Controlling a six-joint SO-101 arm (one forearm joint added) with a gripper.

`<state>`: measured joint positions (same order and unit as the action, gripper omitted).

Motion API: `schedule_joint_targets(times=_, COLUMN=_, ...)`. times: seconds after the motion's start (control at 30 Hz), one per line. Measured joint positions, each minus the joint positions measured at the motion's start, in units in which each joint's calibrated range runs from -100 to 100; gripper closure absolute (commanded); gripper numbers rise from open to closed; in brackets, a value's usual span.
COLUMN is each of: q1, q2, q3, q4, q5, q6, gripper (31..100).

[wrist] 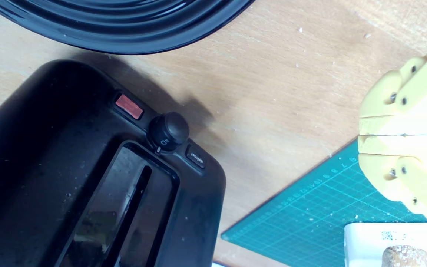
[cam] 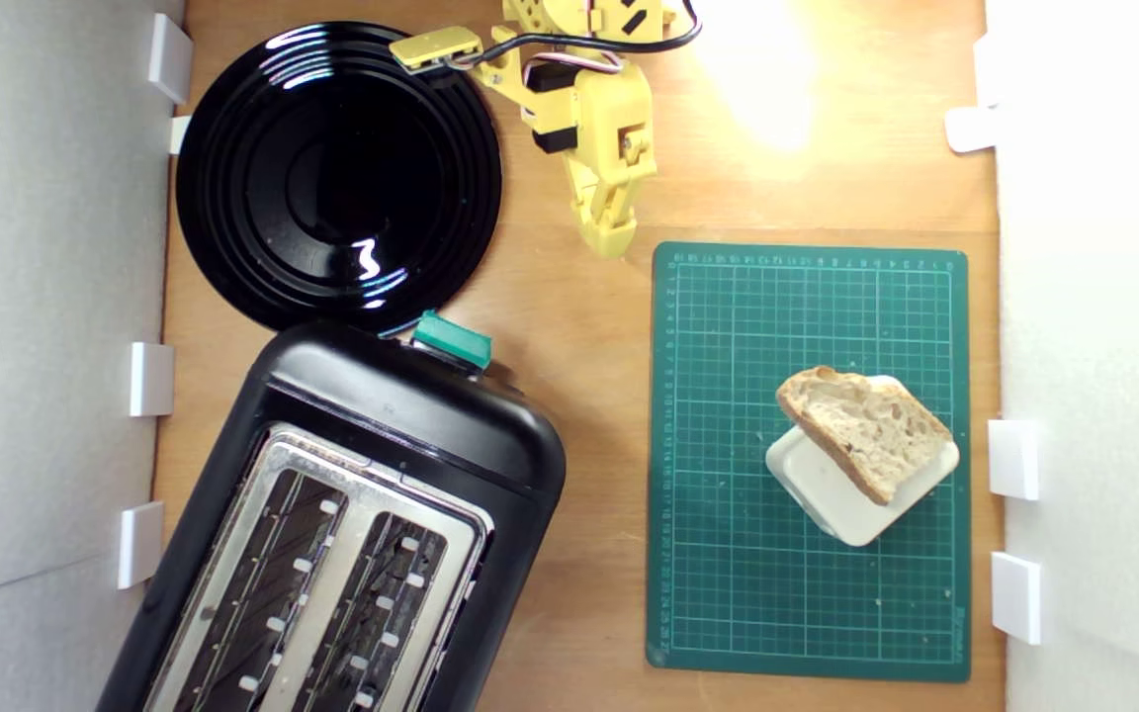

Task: Pick bread and place in toaster

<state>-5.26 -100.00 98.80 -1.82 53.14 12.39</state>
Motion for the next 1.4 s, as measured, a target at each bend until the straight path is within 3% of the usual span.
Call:
schedule_joint_targets(times=0.1, q1=0.46, q2=0.25, q3=0.00, q4=0.44, q5=-0.68, q6=0.62, gripper=53.5)
schedule_joint_targets(times=0.13, q1=0.82, q2=0.50, q3=0.00, q4=2.13, q5=-2.46, q6=2.33, gripper=53.5)
schedule_joint_targets(times=0.2, q1=1.83, q2=0.42, q3=0.00, q4=4.00, q5=-4.66, q6=9.11, gripper=53.5)
schedule_joint_targets(times=0.3, q1=1.01, q2=0.42, q3=0.00, q4=3.64, q5=-5.34, q6=22.04, gripper=53.5)
schedule_joint_targets(times=0.4, q1=1.28, q2=0.59, q3=-0.09, q4=4.98, q5=-5.59, q6=26.75, gripper=53.5)
schedule_joint_targets(times=1.23, q1=1.65, q2=0.92, q3=-0.09, q4=4.89, q5=-5.68, q6=28.56, gripper=53.6)
schedule_joint_targets(times=1.3, q1=1.65, q2=0.92, q3=-0.09, q4=4.98, q5=-5.68, q6=28.56, gripper=56.1)
schedule_joint_targets(times=1.4, q1=1.65, q2=0.92, q3=-0.09, q4=4.98, q5=-5.68, q6=28.56, gripper=67.3)
